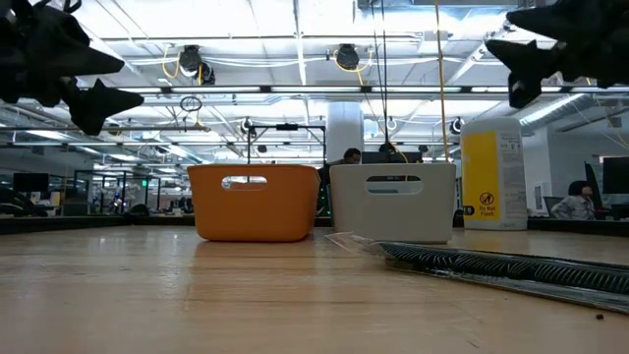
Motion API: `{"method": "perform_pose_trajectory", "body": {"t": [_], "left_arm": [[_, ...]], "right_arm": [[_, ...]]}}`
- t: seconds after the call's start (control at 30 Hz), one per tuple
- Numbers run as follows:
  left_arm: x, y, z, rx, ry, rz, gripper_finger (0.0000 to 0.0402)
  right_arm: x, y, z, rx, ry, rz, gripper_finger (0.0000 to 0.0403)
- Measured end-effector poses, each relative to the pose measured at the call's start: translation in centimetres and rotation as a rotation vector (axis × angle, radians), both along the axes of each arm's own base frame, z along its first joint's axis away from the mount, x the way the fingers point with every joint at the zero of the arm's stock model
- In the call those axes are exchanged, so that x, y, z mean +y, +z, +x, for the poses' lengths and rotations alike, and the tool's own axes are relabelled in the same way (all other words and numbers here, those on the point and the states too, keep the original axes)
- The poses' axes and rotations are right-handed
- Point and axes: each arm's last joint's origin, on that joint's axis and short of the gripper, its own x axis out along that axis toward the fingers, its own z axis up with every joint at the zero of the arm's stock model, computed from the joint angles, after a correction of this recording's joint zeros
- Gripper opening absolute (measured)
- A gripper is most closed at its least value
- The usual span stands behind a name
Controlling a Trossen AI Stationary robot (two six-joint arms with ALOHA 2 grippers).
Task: Pick & Place Travel size toiletries
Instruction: Put the black comb into the gray bin
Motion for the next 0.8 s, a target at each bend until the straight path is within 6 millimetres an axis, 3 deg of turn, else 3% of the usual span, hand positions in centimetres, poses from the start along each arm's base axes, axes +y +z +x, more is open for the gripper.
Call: {"method": "perform_pose_trajectory", "body": {"t": [0.07, 0.2, 0.37, 0.5, 0.67, 0.8], "left_arm": [[0.0, 0.0, 0.0, 0.001, 0.008, -0.01, 0.0282], [0.0, 0.0, 0.0, 0.001, 0.015, -0.011, 0.0282], [0.1, 0.0, 0.0, 0.002, 0.022, -0.002, 0.0282], [0.1, 0.0, 0.0, 0.004, 0.022, 0.022, 0.0282], [0.1, 0.0, 0.0, 0.005, 0.021, 0.039, 0.0282], [0.1, 0.0, 0.0, 0.005, 0.021, 0.042, 0.0282]], "right_arm": [[0.6, 0.0, 0.6, 0.045, 0.016, -0.04, 0.0171], [2.7, 2.3, 2.9, 0.129, 0.021, -0.15, 0.0171], [7.3, 5.1, 7.4, 0.329, 0.036, -0.372, 0.0171], [10.7, 6.9, 10.8, 0.52, -0.06, -0.486, 0.0175], [13.7, 7.0, 14.2, 0.771, -0.183, -0.48, 0.0194], [16.0, 5.6, 17.2, 0.972, -0.196, -0.425, 0.0214]]}}
